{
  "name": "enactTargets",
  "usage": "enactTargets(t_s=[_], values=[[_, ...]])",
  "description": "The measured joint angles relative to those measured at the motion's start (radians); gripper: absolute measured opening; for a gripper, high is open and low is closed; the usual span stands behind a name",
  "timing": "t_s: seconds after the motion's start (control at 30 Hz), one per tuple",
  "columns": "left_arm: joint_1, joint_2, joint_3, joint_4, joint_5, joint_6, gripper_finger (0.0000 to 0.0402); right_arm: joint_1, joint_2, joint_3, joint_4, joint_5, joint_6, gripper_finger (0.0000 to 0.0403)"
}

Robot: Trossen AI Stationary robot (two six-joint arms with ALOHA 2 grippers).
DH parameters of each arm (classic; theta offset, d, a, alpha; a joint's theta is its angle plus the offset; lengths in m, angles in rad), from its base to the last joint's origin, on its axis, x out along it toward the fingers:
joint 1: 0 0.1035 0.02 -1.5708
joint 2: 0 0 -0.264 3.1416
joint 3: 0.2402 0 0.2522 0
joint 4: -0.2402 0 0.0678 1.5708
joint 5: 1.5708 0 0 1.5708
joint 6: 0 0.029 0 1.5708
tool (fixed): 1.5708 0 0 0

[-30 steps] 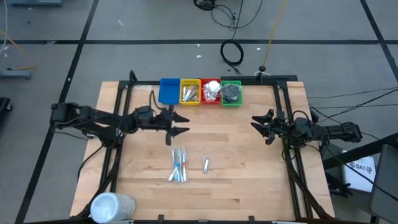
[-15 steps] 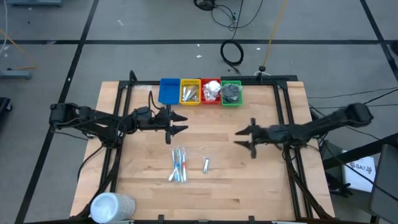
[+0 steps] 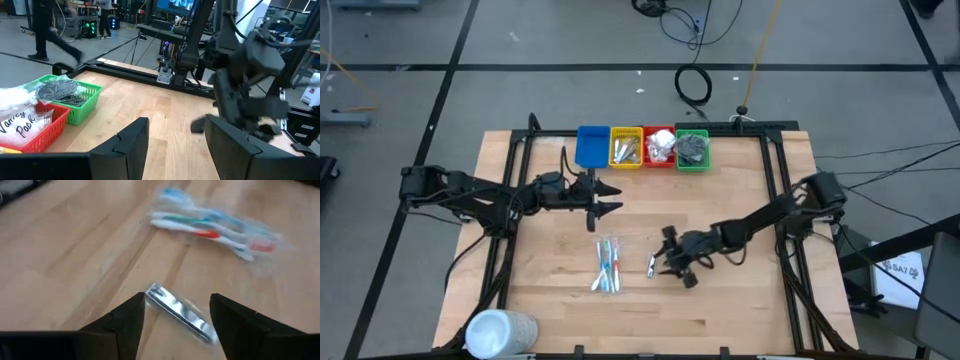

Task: Pick & Place Travel size toiletries
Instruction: Put the nail cutter into the yellow bin

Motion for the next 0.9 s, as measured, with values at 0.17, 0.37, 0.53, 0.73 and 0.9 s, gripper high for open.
enactTargets(t_s=[0.17,0.37,0.53,0.73,0.9], values=[[0.000,0.000,0.000,-0.001,0.000,0.000,0.0191,-0.018,0.091,0.108,-0.068,-0.013,-0.085,0.0235],[0.000,0.001,0.000,-0.001,0.000,-0.001,0.0191,-0.062,0.172,0.138,-0.114,-0.087,-0.097,0.0233],[0.000,0.001,0.000,-0.009,0.000,-0.001,0.0191,-0.079,0.181,0.139,-0.169,-0.116,-0.090,0.0214],[0.000,0.001,0.000,-0.019,0.000,-0.001,0.0191,-0.081,0.181,0.140,-0.215,-0.119,-0.089,0.0165],[0.000,0.001,0.000,-0.022,0.000,-0.016,0.0191,-0.080,0.181,0.139,-0.228,-0.126,-0.089,0.0097]])
